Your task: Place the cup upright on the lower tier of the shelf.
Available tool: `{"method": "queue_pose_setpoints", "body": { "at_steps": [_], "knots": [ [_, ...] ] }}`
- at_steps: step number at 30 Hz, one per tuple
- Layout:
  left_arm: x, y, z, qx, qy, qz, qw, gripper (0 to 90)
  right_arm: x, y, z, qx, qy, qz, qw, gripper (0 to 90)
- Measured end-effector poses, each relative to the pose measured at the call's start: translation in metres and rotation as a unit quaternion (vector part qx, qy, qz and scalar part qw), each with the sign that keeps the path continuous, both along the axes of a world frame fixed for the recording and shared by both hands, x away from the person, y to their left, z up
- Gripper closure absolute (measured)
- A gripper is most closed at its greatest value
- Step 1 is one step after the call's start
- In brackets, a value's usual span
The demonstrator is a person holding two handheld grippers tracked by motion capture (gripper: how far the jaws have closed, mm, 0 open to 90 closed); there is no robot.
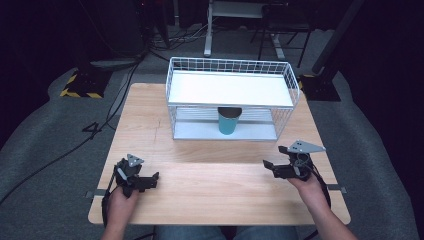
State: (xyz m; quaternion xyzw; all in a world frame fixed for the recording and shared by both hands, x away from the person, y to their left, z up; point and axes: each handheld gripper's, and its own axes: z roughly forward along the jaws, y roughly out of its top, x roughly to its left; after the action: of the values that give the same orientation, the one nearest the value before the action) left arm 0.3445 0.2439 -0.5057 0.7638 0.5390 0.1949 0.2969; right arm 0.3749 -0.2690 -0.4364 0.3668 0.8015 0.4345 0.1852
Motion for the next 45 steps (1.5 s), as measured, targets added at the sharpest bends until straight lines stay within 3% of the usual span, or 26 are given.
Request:
{"method": "queue_pose_setpoints", "body": {
  "at_steps": [6, 13, 21, 23, 33, 39, 42, 45],
  "knots": [
    [0.0, 0.0, 0.0, 0.0, 0.001, 0.0, 1.0, 0.0, -0.011, -0.017, -0.006, 0.009, 0.0, -0.01, 0.9999, 15.1],
    [0.0, 0.0, 0.0, 0.0, 0.0, 0.0, 1.0, 0.1, -0.021, -0.037, -0.018, -0.007, 0.002, -0.022, 0.9997, 15.2],
    [0.0, 0.0, 0.0, 0.0, 0.0, 0.0, 1.0, 0.0, -0.025, -0.057, -0.038, -0.004, 0.01, -0.041, 0.9991, 15.1],
    [0.0, 0.0, 0.0, 0.0, 0.001, 0.0, 1.0, 0.0, -0.025, -0.061, -0.044, -0.016, 0.013, -0.043, 0.9988, 15.2],
    [0.0, 0.0, 0.0, 0.0, 0.001, 0.0, 1.0, 0.0, -0.026, -0.068, -0.061, -0.052, 0.028, -0.057, 0.9966, 15.2],
    [0.0, 0.0, 0.0, 0.0, 0.0, 0.0, 1.0, 0.0, -0.025, -0.063, -0.066, -0.081, 0.035, -0.048, 0.9949, 14.7],
    [0.0, 0.0, 0.0, 0.0, 0.001, 0.0, 1.0, 0.0, -0.025, -0.062, -0.067, -0.073, 0.036, -0.049, 0.9955, 14.7],
    [0.0, 0.0, 0.0, 0.0, 0.0, 0.0, 1.0, 0.0, -0.023, -0.062, -0.068, -0.06, 0.055, -0.055, 0.9952, 13.2]
  ]
}}
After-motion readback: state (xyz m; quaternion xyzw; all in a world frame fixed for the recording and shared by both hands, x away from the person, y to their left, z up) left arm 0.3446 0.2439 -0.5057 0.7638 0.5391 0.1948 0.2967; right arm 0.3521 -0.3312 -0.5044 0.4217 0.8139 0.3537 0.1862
